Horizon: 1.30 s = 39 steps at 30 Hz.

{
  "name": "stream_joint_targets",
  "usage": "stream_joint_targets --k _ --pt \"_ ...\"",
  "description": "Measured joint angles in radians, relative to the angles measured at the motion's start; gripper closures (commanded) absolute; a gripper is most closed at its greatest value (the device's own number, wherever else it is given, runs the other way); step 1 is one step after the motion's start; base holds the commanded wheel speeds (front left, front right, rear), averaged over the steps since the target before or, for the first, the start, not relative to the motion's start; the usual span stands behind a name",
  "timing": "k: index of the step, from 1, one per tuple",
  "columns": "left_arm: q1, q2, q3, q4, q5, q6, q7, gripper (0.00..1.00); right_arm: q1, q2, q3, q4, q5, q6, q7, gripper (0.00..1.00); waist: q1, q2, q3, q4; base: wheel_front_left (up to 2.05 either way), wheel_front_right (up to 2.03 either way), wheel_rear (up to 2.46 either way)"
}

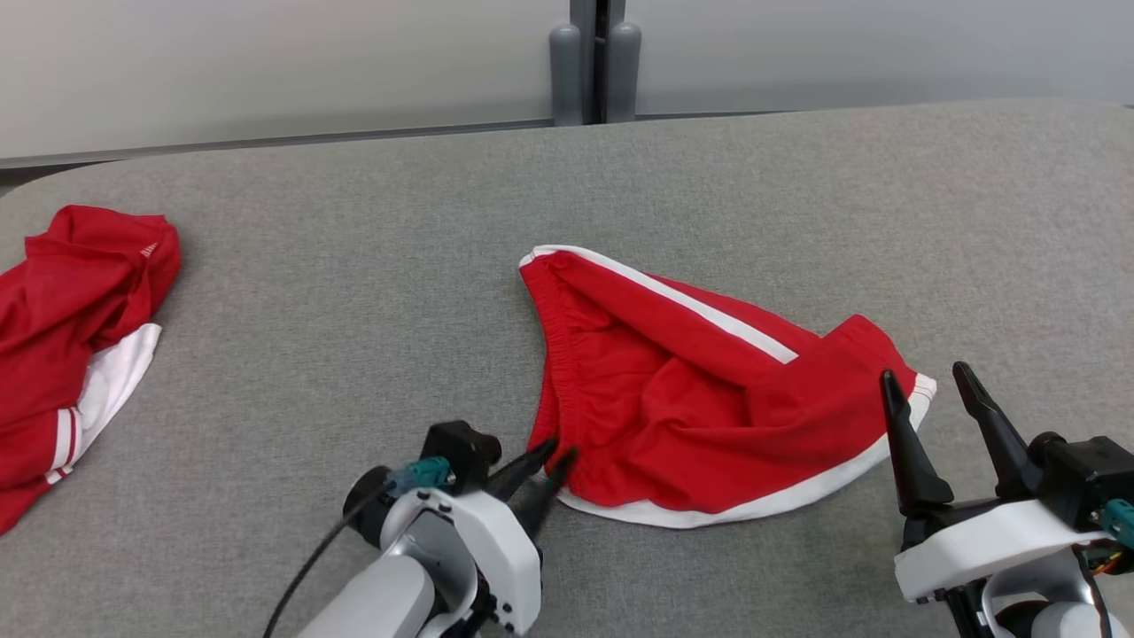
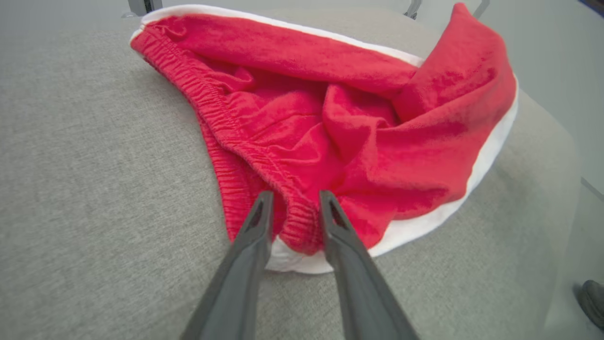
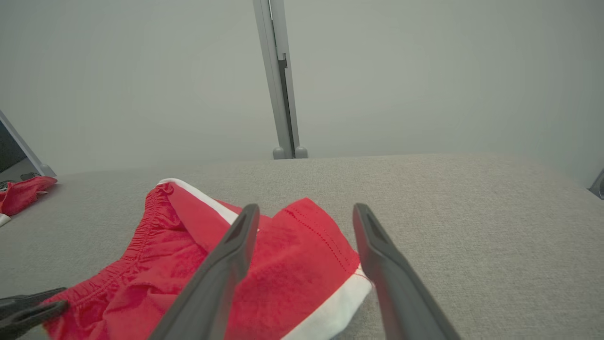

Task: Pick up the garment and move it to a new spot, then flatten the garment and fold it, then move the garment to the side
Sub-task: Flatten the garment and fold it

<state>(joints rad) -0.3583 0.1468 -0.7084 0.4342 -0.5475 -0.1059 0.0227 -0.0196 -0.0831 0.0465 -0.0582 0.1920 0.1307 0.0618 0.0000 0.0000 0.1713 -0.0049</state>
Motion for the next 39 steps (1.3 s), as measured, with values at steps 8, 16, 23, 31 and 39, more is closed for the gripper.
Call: stream_joint_targets --k 8,16,23,31,39 --pt "-0.07 -0.016 0.068 0.07 -0.056 -0.007 -0.114 1.0 -0.011 0.009 -0.012 0.007 0.006 0.0 -0.009 0.0 0.0 0.0 0.026 -0.017 0.0 0.0 0.0" --pt "-0.146 0.004 0.186 0.202 -0.108 0.046 -0.19 1.0 -0.032 0.016 -0.03 0.014 0.009 0.0 -0.018 0.0 0.0 0.0 0.055 -0.032 0.0 0.0 0.0" --pt "-0.152 0.027 0.22 0.295 -0.139 0.033 -0.226 0.0 -0.047 0.021 -0.059 0.02 0.008 0.0 -0.028 0.0 0.0 0.0 0.071 -0.032 0.0 0.0 0.0" --pt "-0.094 0.055 0.266 0.199 -0.092 0.074 -0.281 0.0 -0.062 0.014 -0.046 0.011 -0.01 0.0 -0.03 0.0 0.0 0.0 0.044 -0.004 0.0 0.0 0.0" --pt "0.066 0.112 0.433 -0.138 0.077 0.197 -0.286 0.0 -0.041 -0.002 -0.034 0.005 -0.016 0.0 -0.012 0.0 0.0 0.0 -0.005 0.038 0.0 0.0 0.0"
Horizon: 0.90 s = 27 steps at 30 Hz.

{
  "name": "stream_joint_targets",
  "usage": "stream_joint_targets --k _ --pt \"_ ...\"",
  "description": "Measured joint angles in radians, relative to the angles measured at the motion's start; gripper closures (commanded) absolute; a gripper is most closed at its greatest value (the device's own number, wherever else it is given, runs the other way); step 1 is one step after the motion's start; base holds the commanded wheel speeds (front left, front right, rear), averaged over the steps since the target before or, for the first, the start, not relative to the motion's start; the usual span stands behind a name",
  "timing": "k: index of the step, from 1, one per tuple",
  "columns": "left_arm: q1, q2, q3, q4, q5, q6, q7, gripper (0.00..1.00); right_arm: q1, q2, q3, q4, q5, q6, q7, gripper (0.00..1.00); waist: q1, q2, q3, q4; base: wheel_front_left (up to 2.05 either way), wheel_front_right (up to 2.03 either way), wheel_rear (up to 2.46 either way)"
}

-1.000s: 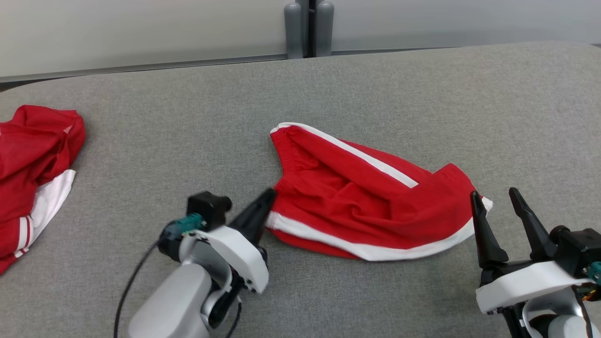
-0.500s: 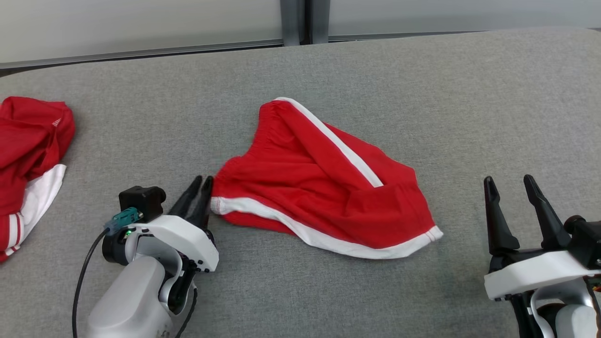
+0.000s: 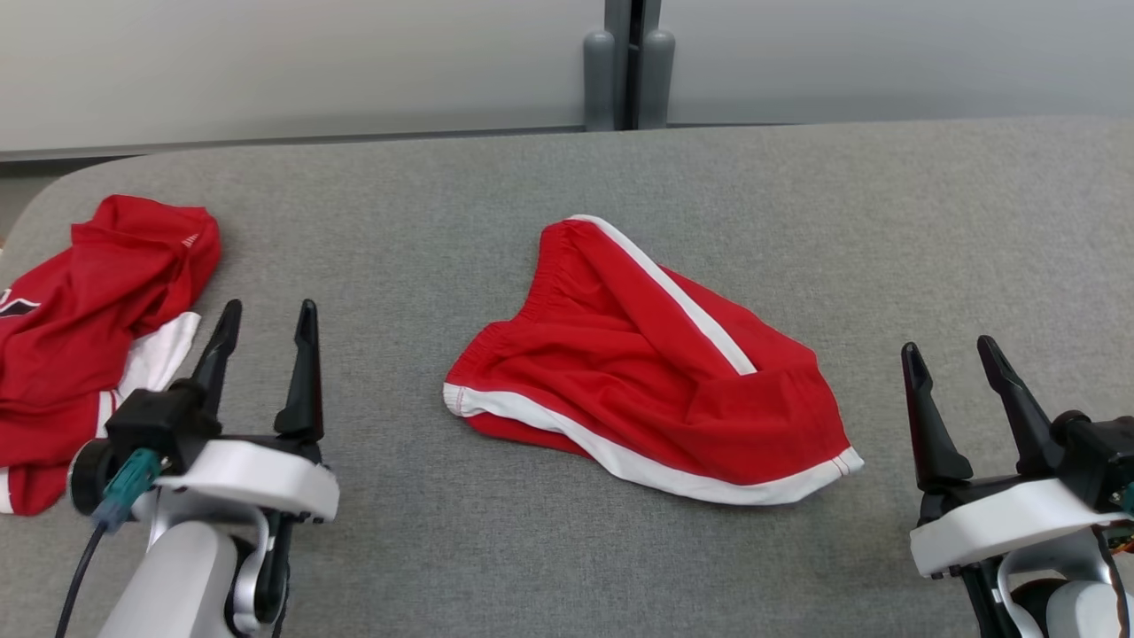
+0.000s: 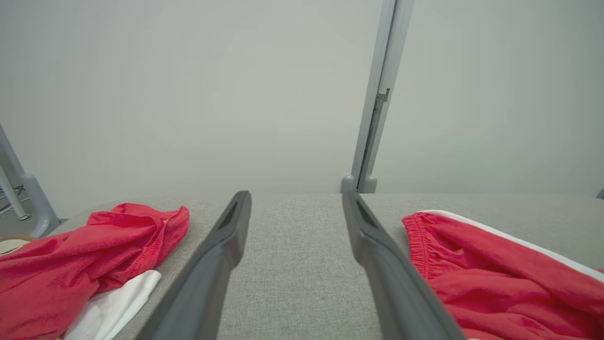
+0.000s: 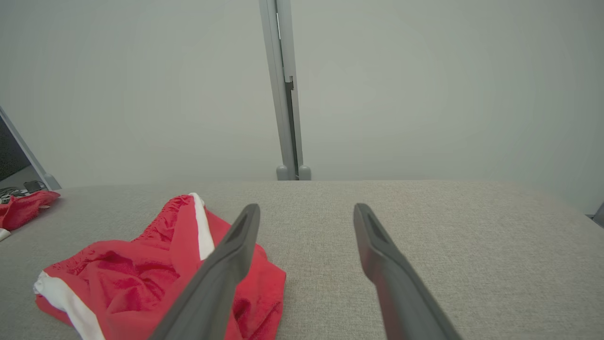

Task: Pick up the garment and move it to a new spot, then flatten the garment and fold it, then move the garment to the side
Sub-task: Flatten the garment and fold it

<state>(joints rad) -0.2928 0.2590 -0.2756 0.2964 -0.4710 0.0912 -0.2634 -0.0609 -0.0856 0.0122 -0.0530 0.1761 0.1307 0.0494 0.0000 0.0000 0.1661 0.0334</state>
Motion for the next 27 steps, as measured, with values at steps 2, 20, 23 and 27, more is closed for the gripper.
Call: stream_joint_targets --k 2,20,23,27 --pt "0.042 0.009 0.027 -0.055 0.027 0.014 -0.001 0.0 0.003 -0.005 0.005 0.001 0.0 0.0 0.005 0.0 0.0 0.0 -0.013 0.009 0.0 0.0 0.0" --pt "0.202 0.051 0.032 -0.177 0.066 0.044 0.031 0.0 0.057 -0.018 0.025 -0.002 0.007 0.0 0.031 0.0 0.0 0.0 -0.072 0.025 0.0 0.0 0.0" --pt "0.203 0.053 0.03 -0.181 0.066 0.046 0.038 0.0 0.057 -0.018 0.024 -0.002 0.008 0.0 0.031 0.0 0.0 0.0 -0.074 0.026 0.0 0.0 0.0" --pt "0.204 0.055 0.024 -0.187 0.066 0.051 0.043 0.0 0.057 -0.017 0.024 -0.001 0.009 0.0 0.031 0.0 0.0 0.0 -0.076 0.026 0.0 0.0 0.0"
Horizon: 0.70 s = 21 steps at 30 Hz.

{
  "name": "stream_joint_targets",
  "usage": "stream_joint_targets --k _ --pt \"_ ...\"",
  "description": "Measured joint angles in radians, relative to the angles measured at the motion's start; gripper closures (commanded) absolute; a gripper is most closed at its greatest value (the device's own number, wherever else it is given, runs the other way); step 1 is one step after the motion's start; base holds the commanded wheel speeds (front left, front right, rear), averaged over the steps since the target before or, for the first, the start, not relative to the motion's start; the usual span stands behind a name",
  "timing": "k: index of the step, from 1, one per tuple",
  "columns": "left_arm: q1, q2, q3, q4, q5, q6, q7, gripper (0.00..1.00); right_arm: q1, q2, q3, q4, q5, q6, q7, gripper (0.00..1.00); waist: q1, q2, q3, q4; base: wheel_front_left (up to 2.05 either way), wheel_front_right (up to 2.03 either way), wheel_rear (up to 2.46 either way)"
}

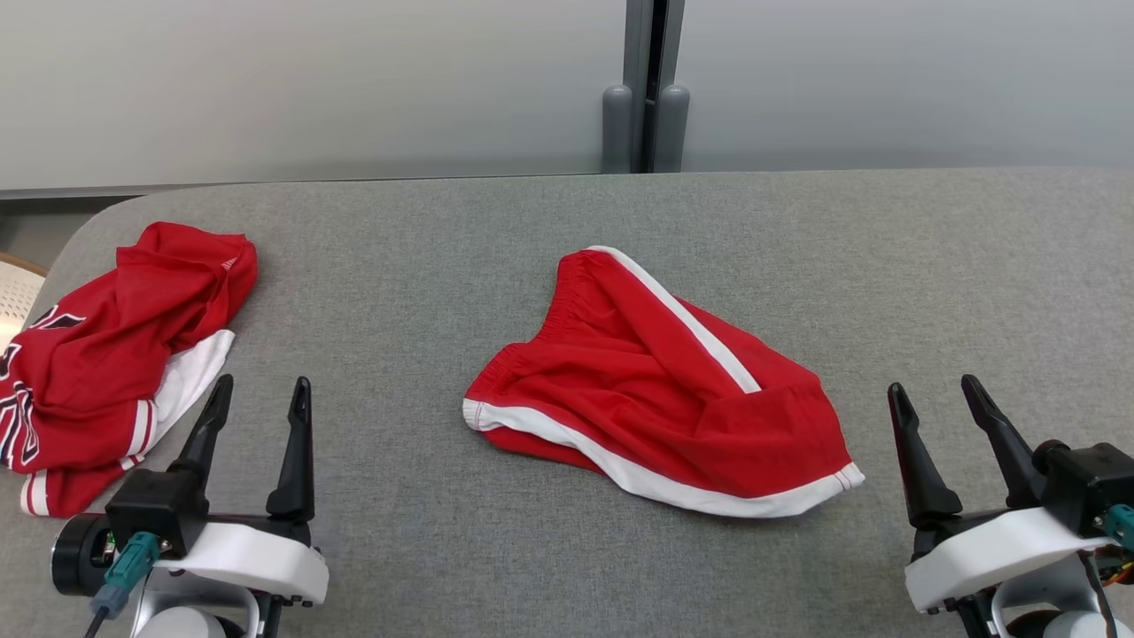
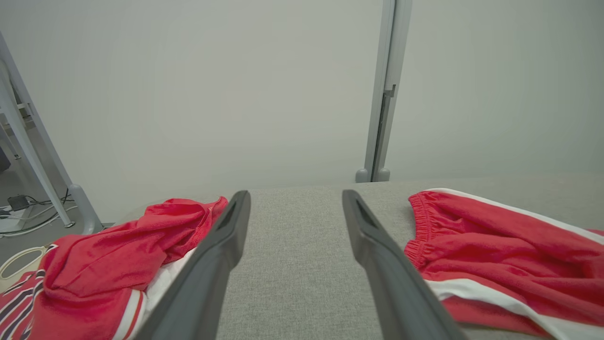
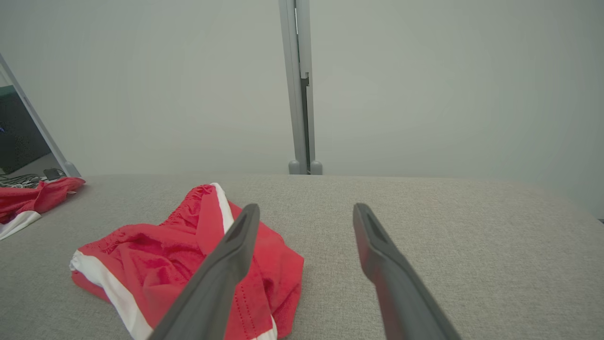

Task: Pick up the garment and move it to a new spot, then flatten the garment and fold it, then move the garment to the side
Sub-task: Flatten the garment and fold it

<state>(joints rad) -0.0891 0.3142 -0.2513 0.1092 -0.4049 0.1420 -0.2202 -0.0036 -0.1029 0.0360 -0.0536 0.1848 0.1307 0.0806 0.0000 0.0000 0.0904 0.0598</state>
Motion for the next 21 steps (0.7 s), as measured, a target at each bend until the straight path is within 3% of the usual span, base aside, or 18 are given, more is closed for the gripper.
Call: stream_joint_targets --k 6,10,21 --pt "-0.023 -0.006 -0.026 0.0 -0.001 -0.014 0.015 0.0 -0.002 0.001 0.002 -0.004 0.0 0.0 0.001 0.0 0.0 0.0 0.011 -0.002 0.0 0.0 0.0" --pt "-0.105 -0.03 -0.083 0.033 0.0 -0.063 0.049 0.0 -0.017 0.003 0.005 -0.014 -0.001 0.0 0.003 0.0 0.0 0.0 0.037 -0.007 0.0 0.0 0.0" --pt "-0.262 -0.126 -0.183 0.357 -0.066 -0.194 0.173 0.0 -0.039 0.022 0.021 0.003 -0.001 0.0 -0.002 0.0 0.0 0.0 0.121 -0.069 0.0 0.0 0.0"
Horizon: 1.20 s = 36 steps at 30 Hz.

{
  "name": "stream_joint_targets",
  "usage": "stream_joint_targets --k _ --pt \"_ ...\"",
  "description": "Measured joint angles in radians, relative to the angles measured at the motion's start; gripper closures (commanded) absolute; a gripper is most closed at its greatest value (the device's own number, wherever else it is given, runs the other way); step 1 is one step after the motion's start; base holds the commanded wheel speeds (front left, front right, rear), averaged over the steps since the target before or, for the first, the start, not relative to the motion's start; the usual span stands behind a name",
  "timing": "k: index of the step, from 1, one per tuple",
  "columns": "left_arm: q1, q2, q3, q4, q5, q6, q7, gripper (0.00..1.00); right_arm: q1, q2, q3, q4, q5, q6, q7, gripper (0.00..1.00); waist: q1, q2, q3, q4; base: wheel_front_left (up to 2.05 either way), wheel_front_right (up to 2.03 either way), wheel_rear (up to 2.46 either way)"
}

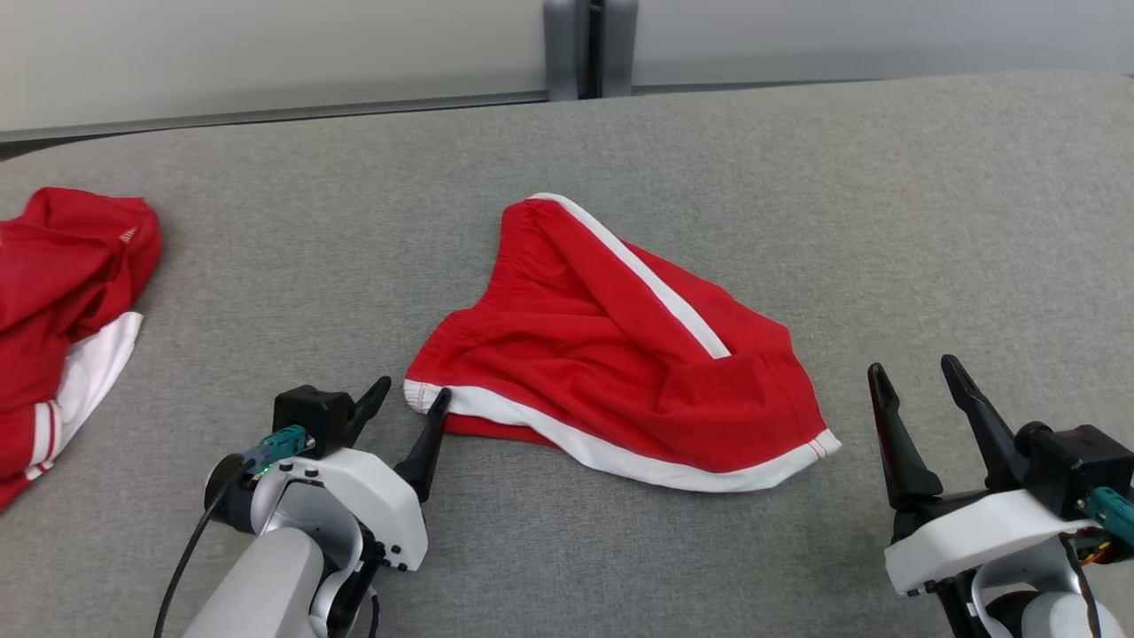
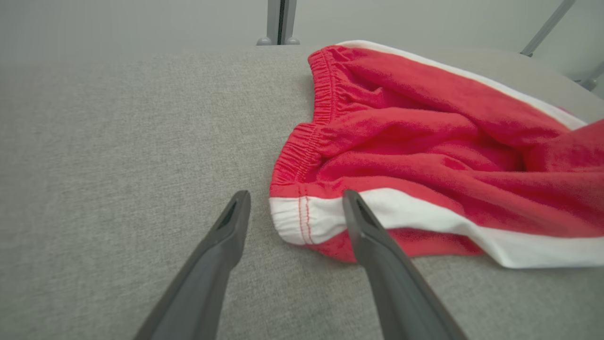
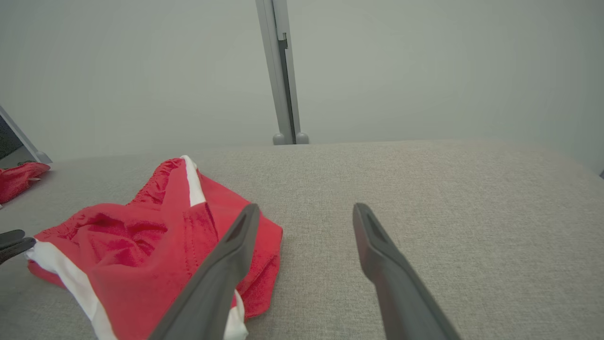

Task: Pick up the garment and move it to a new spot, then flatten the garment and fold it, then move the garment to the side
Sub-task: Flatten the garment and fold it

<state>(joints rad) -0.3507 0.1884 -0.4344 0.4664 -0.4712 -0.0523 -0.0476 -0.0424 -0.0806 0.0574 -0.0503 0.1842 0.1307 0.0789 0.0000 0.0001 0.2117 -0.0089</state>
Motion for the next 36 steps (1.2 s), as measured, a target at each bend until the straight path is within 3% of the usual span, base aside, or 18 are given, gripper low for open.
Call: stream_joint_targets --k 3,4,6,7,17,25,26,27,28,36 --pt "-0.02 -0.007 0.002 0.084 -0.027 -0.018 0.008 0.0 -0.001 0.005 -0.004 0.01 0.0 0.0 -0.006 0.0 0.0 0.0 0.018 -0.018 0.0 0.0 0.0" --pt "-0.026 -0.008 0.001 0.103 -0.032 -0.025 0.009 0.22 0.0 0.007 -0.005 0.013 0.001 0.0 -0.008 0.0 0.0 0.0 0.023 -0.023 0.0 0.0 0.0" --pt "-0.038 -0.011 0.001 0.129 -0.041 -0.035 -0.004 0.96 0.002 0.008 -0.006 0.016 0.002 0.0 -0.011 0.0 0.0 0.0 0.03 -0.03 0.0 0.0 0.0" --pt "-0.046 -0.012 0.0 0.141 -0.042 -0.037 -0.007 1.0 0.003 0.009 -0.006 0.017 0.002 0.0 -0.015 0.0 0.0 0.0 0.032 -0.031 0.0 0.0 0.0" --pt "-0.09 -0.021 -0.021 0.213 -0.055 -0.061 -0.061 1.0 0.103 -0.012 0.13 -0.008 0.031 0.0 0.057 0.0 0.0 0.0 0.035 -0.012 0.0 0.0 0.0" --pt "-0.111 -0.03 -0.038 0.237 -0.058 -0.066 -0.089 1.0 0.059 -0.025 0.205 0.066 0.071 0.0 0.067 0.0 0.0 0.0 0.042 0.005 0.0 0.0 0.0" --pt "-0.112 -0.031 -0.04 0.239 -0.058 -0.066 -0.092 1.0 0.053 -0.027 0.212 0.075 0.076 0.0 0.066 0.13 0.0001 0.0 0.043 0.008 0.0 0.0 0.0" --pt "-0.113 -0.032 -0.041 0.24 -0.059 -0.067 -0.097 1.0 0.048 -0.03 0.217 0.082 0.081 0.0 0.066 0.62 0.0 0.0 0.043 0.011 0.0 0.0 0.0" --pt "-0.116 -0.032 -0.042 0.24 -0.06 -0.067 -0.104 1.0 0.042 -0.034 0.224 0.088 0.088 0.0 0.064 1.0 0.0 0.0 0.043 0.014 0.0 0.0 0.0" --pt "-0.118 -0.013 -0.035 0.199 -0.064 -0.062 -0.156 1.0 0.014 -0.065 0.236 0.069 0.126 0.0 0.018 1.0 0.0 -0.0001 0.04 0.025 0.0 0.0 0.0"
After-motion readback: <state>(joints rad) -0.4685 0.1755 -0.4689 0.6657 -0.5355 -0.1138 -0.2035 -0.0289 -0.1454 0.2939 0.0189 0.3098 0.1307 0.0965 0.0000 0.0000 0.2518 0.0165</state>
